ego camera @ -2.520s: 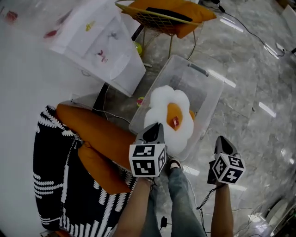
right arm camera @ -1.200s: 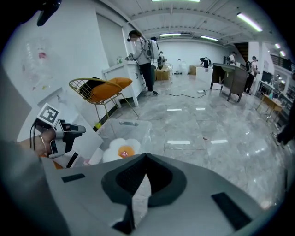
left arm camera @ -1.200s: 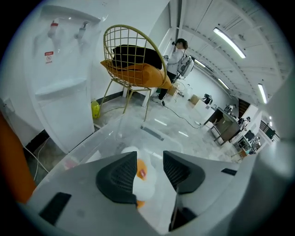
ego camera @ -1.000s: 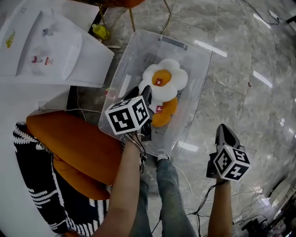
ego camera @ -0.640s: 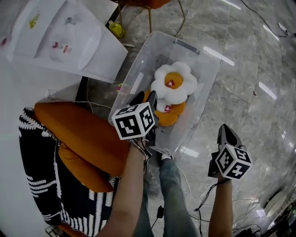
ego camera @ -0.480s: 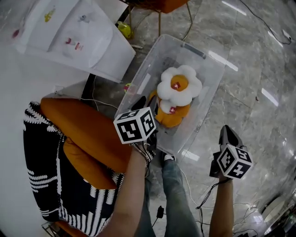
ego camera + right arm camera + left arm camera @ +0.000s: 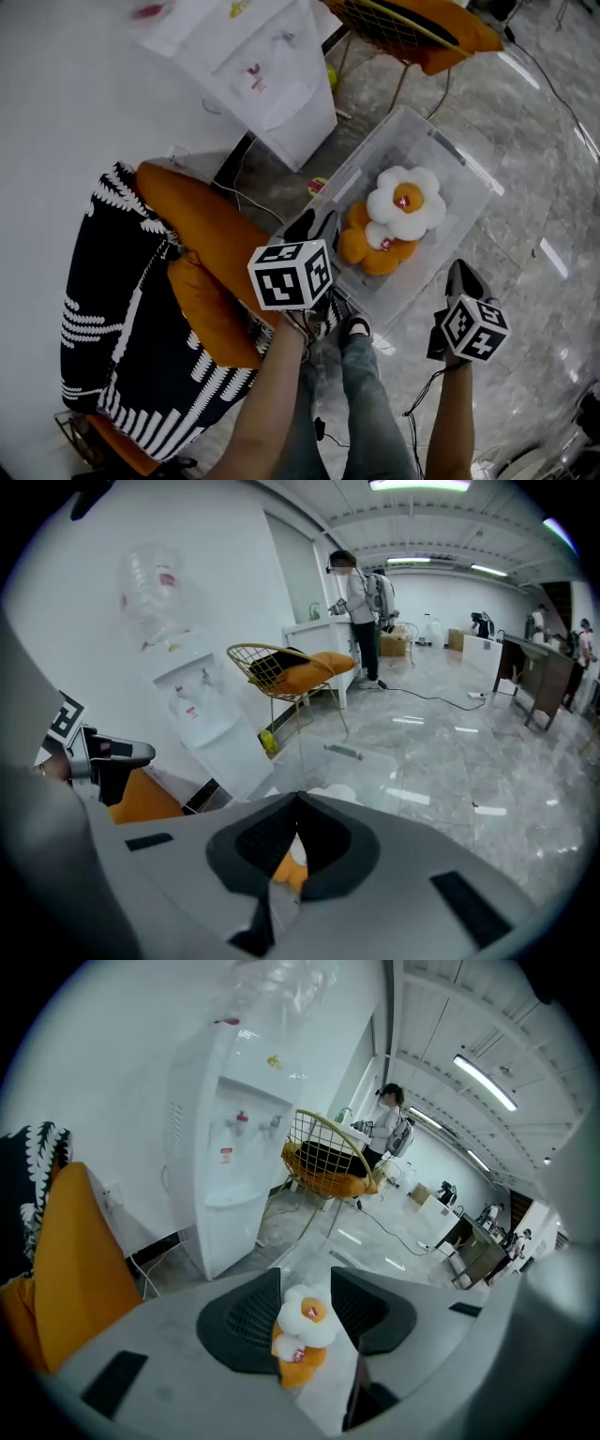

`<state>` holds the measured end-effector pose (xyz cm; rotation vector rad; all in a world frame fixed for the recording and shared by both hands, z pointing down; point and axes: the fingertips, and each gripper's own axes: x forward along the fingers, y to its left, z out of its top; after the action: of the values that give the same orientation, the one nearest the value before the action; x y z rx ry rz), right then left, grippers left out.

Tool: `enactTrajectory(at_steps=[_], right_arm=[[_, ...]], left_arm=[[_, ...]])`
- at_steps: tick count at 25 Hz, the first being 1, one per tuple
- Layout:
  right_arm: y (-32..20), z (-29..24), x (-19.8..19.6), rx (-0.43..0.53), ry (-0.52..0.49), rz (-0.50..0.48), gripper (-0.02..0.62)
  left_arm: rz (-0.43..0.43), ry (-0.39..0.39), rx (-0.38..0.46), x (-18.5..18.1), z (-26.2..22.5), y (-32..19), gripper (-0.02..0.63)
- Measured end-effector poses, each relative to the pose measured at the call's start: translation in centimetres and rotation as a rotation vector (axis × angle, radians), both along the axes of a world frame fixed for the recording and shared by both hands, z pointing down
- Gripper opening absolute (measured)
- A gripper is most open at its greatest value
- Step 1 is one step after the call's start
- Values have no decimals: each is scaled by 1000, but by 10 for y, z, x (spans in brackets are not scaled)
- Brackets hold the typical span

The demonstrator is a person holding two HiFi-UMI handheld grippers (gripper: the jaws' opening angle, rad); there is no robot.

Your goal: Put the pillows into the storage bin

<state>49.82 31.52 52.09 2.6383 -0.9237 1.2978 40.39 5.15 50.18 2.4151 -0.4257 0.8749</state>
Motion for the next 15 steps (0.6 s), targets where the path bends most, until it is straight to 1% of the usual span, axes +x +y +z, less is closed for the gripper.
enactTrajectory(at_steps=[3, 5, 9, 15], right_arm=[[-41, -8, -13, 26, 6, -44, 2], [-70, -9, -31, 26, 1, -101, 2], [-122, -8, -79, 20, -9, -211, 2], [-185, -4, -144, 6, -16, -354, 2]], left_arm=[[-20, 25, 6, -23, -19, -17, 166], [-47, 41, 8, -49, -29, -27, 166], [-120, 69, 3, -109, -41, -51, 166], [-263, 45, 19, -210, -35, -97, 166]])
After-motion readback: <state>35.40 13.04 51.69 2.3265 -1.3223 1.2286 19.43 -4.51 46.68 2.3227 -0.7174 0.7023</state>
